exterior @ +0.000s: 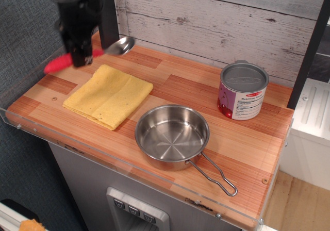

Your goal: Move red spoon above yellow cloth

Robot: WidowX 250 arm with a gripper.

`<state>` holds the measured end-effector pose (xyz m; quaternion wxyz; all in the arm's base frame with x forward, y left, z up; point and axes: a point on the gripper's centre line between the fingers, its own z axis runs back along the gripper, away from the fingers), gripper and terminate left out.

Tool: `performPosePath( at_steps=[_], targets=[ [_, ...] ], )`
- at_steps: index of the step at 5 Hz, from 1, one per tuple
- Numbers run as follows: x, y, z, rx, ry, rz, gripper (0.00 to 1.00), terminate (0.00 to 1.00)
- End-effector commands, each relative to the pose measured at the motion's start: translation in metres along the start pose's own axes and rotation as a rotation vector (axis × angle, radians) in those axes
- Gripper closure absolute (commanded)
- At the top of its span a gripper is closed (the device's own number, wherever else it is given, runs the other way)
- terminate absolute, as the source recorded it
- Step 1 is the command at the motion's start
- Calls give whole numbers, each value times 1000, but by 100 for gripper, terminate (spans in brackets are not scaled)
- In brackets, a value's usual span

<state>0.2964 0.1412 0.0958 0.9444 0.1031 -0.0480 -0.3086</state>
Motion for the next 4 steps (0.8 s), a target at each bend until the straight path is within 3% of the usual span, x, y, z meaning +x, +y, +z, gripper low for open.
performPosePath(
  at_steps=[1, 2, 3, 4],
  targets=[
    [59, 8, 11, -37, -158, -469, 100, 0],
    [76, 0, 5, -59, -241, -639, 100, 0],
    [91, -6, -11, -22, -237, -735, 100, 0],
    [108, -9, -29, -61, -220, -755, 100, 0]
  ],
)
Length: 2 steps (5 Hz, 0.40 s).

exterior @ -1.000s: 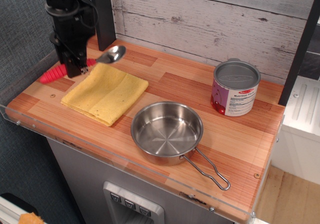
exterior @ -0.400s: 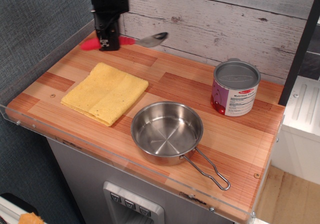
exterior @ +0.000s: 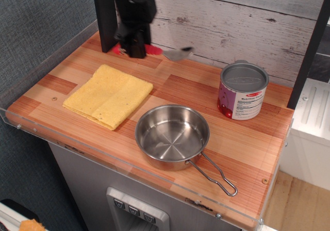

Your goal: Move red spoon above yellow cloth

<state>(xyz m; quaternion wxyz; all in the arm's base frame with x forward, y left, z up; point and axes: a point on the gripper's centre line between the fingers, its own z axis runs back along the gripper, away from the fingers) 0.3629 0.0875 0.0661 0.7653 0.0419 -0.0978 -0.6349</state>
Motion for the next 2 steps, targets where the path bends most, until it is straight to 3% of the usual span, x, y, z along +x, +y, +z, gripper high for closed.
performPosePath(
  at_steps=[1, 2],
  targets=[
    [27, 22, -17, 7, 33, -63, 100, 0],
    [26, 26, -27, 0, 78, -64, 100, 0]
  ],
)
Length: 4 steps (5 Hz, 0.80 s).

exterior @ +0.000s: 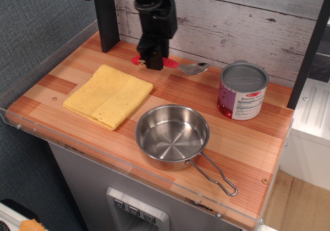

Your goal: Move red spoon above yellow cloth

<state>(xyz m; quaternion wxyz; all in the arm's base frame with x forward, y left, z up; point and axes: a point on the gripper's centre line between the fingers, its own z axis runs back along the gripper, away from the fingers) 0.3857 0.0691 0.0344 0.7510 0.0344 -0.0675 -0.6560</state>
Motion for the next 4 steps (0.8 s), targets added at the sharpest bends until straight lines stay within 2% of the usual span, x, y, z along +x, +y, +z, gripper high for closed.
performPosePath(
  at_steps=[1, 2, 3, 4],
  targets=[
    [7, 13, 6, 45, 52, -28, 100, 0],
    [4, 16, 2, 47, 61, 2, 0, 0],
    [3, 17, 1, 44, 57, 17, 0, 0],
    [2, 19, 17, 67, 22, 61, 0, 0]
  ],
)
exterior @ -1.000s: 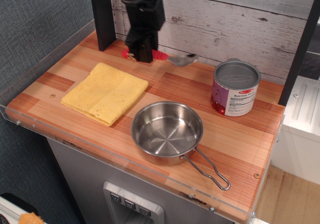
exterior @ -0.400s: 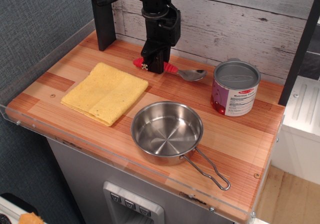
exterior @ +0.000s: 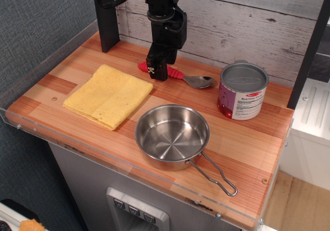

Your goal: Move red spoon above yellow cloth

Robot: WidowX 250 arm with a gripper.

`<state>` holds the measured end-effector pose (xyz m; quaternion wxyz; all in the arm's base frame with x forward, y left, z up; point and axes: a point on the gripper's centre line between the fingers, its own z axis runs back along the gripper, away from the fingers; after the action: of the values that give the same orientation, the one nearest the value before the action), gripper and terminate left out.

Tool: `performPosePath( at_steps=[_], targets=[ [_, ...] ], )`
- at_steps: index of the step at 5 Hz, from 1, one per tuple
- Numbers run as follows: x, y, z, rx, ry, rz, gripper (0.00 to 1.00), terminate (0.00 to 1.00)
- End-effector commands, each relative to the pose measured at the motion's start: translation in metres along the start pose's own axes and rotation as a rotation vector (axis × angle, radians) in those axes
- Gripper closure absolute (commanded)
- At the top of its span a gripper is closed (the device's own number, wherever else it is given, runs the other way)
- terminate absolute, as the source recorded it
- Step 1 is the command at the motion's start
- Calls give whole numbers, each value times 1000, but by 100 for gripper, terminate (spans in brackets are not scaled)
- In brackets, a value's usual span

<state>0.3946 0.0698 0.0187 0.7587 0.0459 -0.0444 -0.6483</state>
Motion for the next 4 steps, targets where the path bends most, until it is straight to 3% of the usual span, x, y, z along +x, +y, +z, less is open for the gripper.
performPosePath(
  at_steps=[1, 3, 4],
  targets=[
    [-4, 13, 57, 76, -47, 143, 0, 0],
    [-23, 3, 104, 164, 17, 568, 0, 0],
    [-20, -18, 122, 55, 54, 823, 0, 0]
  ],
)
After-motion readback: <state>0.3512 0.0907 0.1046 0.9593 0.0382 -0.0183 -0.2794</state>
